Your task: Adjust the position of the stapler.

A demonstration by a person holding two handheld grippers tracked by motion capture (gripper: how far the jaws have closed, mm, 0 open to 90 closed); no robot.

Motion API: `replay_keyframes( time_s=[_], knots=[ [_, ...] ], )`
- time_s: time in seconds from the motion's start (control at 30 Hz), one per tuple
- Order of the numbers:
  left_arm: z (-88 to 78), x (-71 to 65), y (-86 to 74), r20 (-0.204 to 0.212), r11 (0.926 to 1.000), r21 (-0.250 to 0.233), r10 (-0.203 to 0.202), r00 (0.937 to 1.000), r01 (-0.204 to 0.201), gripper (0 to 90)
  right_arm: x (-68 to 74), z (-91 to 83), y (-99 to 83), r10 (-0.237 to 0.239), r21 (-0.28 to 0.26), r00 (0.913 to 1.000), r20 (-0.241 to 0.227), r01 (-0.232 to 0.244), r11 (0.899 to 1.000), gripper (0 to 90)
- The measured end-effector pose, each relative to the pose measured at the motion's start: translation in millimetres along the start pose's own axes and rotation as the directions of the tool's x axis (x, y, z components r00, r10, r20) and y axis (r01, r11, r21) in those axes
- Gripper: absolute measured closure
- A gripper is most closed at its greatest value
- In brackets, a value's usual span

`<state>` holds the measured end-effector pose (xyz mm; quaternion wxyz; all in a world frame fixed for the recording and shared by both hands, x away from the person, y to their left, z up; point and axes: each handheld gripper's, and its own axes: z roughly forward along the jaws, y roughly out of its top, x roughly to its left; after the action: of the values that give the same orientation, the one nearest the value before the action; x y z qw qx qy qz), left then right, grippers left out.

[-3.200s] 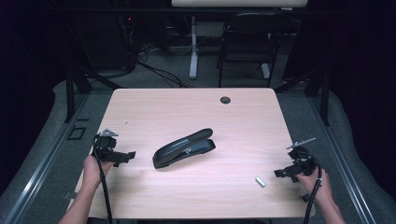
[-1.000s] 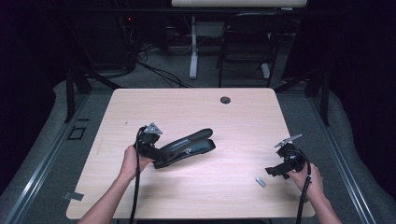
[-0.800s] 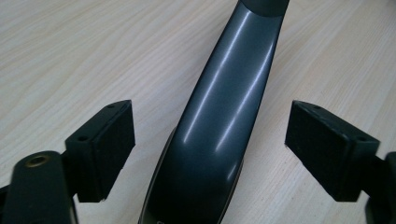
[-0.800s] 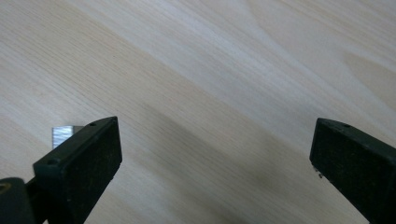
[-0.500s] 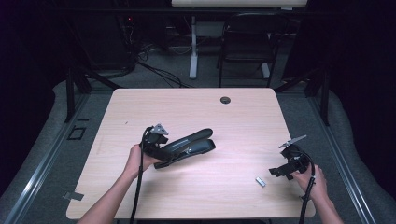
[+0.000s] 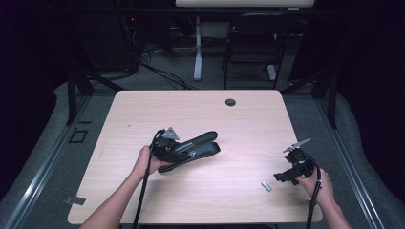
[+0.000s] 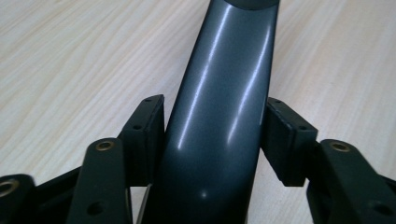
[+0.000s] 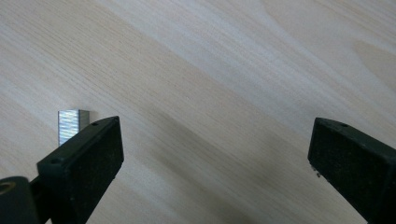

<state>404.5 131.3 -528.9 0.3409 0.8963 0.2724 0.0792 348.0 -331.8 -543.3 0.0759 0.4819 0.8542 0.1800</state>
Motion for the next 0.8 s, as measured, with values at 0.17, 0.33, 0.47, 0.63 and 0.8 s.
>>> replay_keyframes(
  time_s=[0.17, 0.33, 0.47, 0.63, 0.8],
  knots=[
    [-2.2, -0.3, -2.8, 0.043, 0.9990, -0.008, 0.044, 0.9981, -0.043, 51.2, 0.5, 0.3, 0.4, -0.003, 0.002, 1.0000, -0.009, 0.003, 1.000, 3.1],
    [-2.3, -1.1, -3.5, 0.048, 0.9990, -0.013, 0.043, 0.9979, -0.043, 52.0, 1.5, 1.7, 2.3, -0.008, 0.004, 0.9999, -0.008, 0.008, 1.000, 3.1],
    [-2.6, -1.1, -4.1, 0.054, 0.9987, -0.015, 0.049, 0.9973, -0.048, 52.1, 1.5, 2.6, 2.5, -0.021, 0.019, 0.9997, -0.012, 0.021, 1.000, 3.1],
    [-3.1, -3.5, -5.1, 0.074, 0.9975, -0.018, 0.069, 0.9949, -0.068, 52.1, 2.9, 1.7, 3.0, -0.028, 0.007, 0.9995, -0.014, 0.028, 1.000, 3.2],
    [-3.3, -7.6, -5.2, 0.095, 0.9952, -0.014, 0.098, 0.9907, -0.097, 52.1, 3.4, 2.3, 5.1, -0.034, 0.018, 0.9993, -0.015, 0.034, 0.999, 3.2]
  ],
)
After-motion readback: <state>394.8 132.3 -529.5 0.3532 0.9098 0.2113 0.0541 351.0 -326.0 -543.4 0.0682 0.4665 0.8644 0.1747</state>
